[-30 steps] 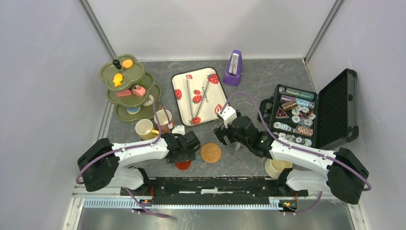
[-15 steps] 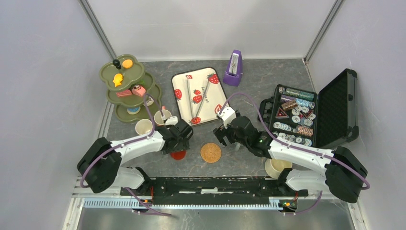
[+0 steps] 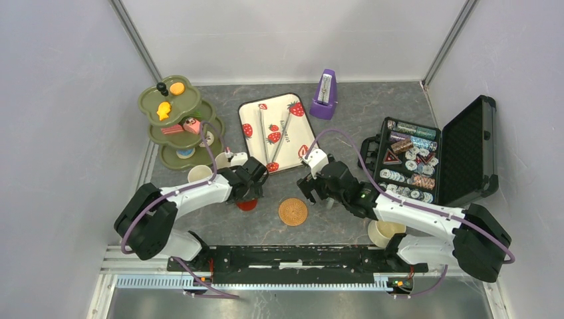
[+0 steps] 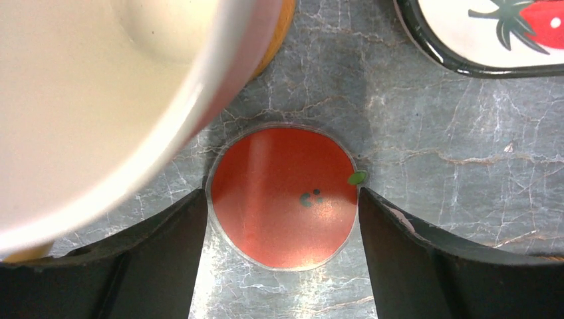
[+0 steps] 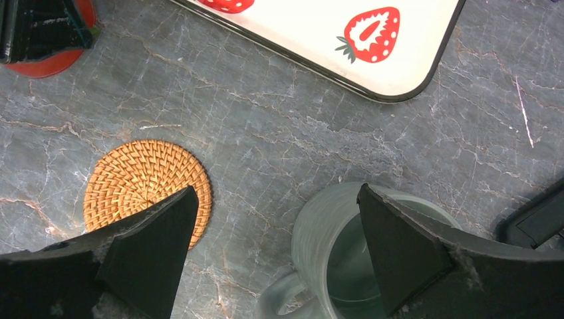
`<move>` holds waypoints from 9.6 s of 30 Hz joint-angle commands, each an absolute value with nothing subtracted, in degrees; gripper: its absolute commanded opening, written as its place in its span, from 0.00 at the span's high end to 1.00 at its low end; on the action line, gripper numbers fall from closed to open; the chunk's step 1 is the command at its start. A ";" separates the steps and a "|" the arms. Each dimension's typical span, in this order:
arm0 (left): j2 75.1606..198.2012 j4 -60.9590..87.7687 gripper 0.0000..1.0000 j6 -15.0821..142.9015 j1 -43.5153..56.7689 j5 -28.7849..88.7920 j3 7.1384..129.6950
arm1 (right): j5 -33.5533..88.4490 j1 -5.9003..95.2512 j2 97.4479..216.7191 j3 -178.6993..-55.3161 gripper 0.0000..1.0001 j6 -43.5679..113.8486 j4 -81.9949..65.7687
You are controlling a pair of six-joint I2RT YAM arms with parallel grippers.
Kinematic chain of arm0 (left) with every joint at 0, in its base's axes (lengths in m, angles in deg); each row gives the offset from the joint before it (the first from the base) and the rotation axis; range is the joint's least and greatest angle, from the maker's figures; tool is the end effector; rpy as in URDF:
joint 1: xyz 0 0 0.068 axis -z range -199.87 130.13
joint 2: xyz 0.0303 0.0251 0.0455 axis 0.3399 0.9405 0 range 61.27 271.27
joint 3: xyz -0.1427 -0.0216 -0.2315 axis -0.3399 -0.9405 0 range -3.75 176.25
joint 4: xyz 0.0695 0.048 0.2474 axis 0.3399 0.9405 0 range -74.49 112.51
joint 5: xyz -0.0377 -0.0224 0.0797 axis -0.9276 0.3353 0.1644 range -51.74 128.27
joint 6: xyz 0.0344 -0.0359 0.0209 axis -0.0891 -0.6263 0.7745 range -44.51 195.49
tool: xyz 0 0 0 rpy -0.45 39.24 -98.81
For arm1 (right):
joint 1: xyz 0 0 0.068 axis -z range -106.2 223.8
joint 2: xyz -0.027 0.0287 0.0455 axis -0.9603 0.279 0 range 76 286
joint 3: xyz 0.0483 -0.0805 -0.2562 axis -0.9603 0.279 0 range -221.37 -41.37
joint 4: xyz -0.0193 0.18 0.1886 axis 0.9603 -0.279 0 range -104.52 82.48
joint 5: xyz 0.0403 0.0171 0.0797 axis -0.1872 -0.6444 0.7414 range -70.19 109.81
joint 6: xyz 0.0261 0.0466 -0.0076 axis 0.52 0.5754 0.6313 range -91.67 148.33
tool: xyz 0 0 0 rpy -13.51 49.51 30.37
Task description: Serve the afternoon tea
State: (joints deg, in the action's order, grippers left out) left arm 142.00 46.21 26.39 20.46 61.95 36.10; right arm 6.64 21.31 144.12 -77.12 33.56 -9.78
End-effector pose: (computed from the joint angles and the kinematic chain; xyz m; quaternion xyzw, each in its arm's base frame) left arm 0.1889 -0.1417 0.1579 -0.1066 0.9608 0.0337 0.2539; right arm 0.1587 0.1933 0.2163 -0.3038 0.8273 0.1339 0.4532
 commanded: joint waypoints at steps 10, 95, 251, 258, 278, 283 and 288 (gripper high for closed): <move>136.88 48.87 0.06 30.31 19.85 62.82 37.36 | 6.23 21.18 137.24 -78.95 0.02 32.57 -13.97; 182.86 59.54 0.93 33.56 44.25 65.86 96.55 | -8.02 27.48 92.86 -79.43 0.02 31.64 -26.61; 115.54 54.27 0.21 40.58 17.75 50.95 45.03 | 34.55 22.07 161.25 -72.41 0.56 48.27 5.88; 113.78 54.75 0.21 38.36 17.81 42.89 43.34 | 36.40 15.59 167.22 -77.52 0.57 52.22 10.92; 123.23 54.32 0.37 26.56 42.62 45.70 40.04 | 21.14 25.58 134.72 -68.48 0.29 42.30 -5.77; 133.92 54.27 0.57 25.64 44.88 49.61 41.82 | 14.23 25.81 125.59 -67.93 0.26 40.99 -12.54; 139.49 50.19 0.63 26.31 44.83 51.21 41.24 | 10.39 25.90 118.15 -67.35 0.23 40.91 -16.31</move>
State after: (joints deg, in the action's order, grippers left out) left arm 136.89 54.36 28.38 44.55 47.04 39.25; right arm 16.08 25.62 122.77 -68.25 42.24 -11.99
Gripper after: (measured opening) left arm 0.392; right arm 0.763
